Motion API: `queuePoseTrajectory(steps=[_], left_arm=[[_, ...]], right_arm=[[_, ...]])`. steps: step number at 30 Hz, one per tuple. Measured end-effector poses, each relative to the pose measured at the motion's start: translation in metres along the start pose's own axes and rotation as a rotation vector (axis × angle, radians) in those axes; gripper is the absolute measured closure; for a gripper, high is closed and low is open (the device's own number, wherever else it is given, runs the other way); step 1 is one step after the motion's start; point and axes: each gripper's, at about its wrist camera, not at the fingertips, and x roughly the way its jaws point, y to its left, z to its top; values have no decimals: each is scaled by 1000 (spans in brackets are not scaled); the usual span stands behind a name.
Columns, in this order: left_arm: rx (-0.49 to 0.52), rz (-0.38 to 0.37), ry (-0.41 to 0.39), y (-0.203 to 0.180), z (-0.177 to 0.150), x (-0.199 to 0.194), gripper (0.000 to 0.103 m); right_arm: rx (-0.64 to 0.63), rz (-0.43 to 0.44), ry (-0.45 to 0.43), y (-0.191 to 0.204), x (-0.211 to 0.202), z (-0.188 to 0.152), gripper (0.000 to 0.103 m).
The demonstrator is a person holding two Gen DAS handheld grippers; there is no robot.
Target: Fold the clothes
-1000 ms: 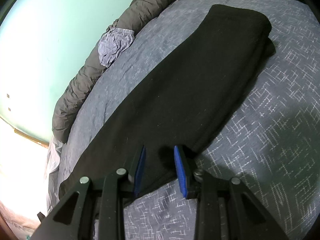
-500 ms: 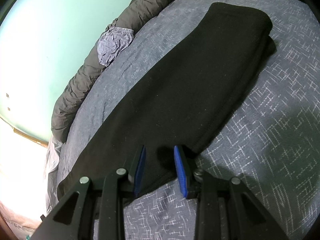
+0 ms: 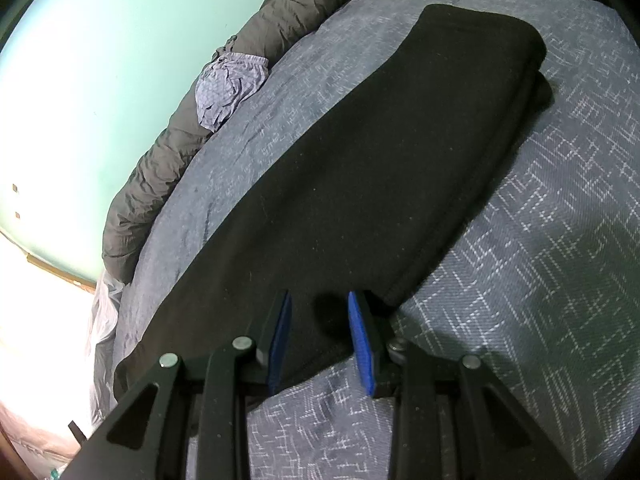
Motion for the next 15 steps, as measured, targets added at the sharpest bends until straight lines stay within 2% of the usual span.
queuePoseTrajectory(steps=[2, 6, 7, 8, 9, 15], left_arm=[[-29, -15, 22, 8, -4, 7, 100], [-10, -17, 7, 4, -5, -1, 100], [-3, -24, 7, 3, -7, -5, 99], [1, -36, 9, 0, -9, -7, 95], [10, -51, 12, -3, -12, -9, 92], [89, -106, 23, -32, -26, -14, 90]], right_arm=[[-3, -2, -4, 0, -2, 0, 74], [12, -16, -54, -6, -21, 3, 74], [21, -21, -70, -9, -28, 6, 68], [23, -30, -79, -12, -35, 10, 52], [28, -38, -83, -17, -40, 14, 47], [91, -75, -93, -50, -64, 47, 40]])
